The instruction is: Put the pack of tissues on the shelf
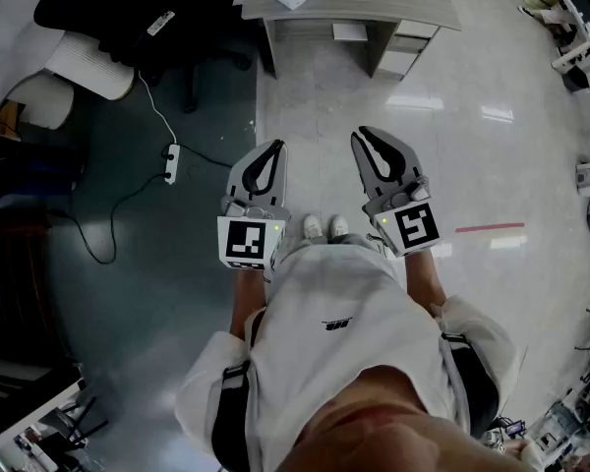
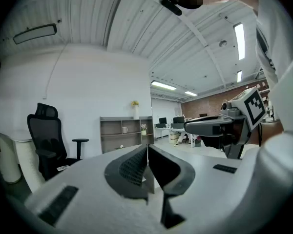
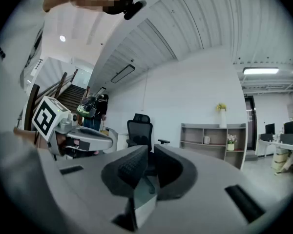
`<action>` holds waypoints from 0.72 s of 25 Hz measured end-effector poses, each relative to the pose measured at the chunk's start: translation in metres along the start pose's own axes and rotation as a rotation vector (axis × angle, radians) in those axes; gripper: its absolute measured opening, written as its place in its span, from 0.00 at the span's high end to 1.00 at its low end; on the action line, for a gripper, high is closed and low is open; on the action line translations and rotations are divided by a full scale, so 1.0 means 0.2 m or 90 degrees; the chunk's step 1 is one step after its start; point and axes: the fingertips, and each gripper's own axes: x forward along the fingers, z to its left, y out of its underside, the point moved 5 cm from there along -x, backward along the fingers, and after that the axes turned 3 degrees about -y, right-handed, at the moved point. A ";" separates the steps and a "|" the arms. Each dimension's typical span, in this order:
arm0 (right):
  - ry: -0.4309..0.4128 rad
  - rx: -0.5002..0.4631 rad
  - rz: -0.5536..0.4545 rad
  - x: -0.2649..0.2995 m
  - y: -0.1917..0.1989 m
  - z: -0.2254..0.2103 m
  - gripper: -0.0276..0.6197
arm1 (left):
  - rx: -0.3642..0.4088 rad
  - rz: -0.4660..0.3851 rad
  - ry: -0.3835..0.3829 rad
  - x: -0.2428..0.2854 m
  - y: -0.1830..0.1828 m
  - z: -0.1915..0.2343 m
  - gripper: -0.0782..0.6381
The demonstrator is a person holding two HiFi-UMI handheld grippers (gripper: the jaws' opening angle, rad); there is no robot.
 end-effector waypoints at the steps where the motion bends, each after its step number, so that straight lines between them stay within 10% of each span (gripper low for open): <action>1: -0.001 0.002 0.001 0.00 0.01 0.00 0.91 | -0.001 0.000 -0.001 0.00 0.00 0.00 0.85; 18: 0.017 0.022 -0.009 0.16 0.04 -0.01 0.91 | 0.000 0.013 0.015 0.08 0.07 0.12 0.85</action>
